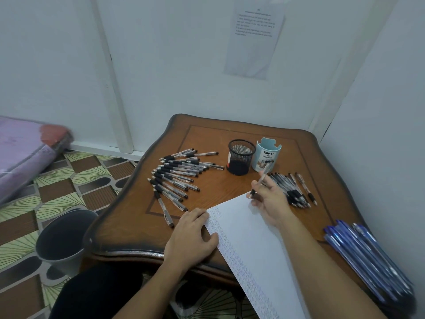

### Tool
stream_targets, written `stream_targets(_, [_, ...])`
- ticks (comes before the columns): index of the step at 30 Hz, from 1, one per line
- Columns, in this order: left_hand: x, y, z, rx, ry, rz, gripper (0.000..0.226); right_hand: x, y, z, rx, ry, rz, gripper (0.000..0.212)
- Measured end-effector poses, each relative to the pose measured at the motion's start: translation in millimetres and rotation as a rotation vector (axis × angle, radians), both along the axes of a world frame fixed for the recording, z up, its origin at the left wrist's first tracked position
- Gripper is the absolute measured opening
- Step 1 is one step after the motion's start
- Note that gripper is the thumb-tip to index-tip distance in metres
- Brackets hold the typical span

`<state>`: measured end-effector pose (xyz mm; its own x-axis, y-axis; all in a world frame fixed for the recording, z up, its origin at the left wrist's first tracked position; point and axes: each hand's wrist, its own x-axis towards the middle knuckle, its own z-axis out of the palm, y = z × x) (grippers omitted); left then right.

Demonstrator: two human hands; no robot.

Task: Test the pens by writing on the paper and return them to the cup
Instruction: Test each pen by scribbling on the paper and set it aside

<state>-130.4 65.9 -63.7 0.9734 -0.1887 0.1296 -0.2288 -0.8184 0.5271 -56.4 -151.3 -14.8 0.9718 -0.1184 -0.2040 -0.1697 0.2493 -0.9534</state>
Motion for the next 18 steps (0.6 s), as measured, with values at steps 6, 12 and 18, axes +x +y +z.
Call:
stream_targets(6, [0,-1,0,0.004,0.005,0.002,0.073,14,-53,19,-1.265,-0.035,-0.114,0.014])
stream_targets(12, [0,-1,2,0.007,0.004,-0.009,0.070,24,-67,11,-1.899,0.047,-0.060,0.025])
stream_targets(18, [0,-1,-1,-0.006,-0.012,0.004,0.082,24,-67,-1,-1.910,0.008,-0.177,0.031])
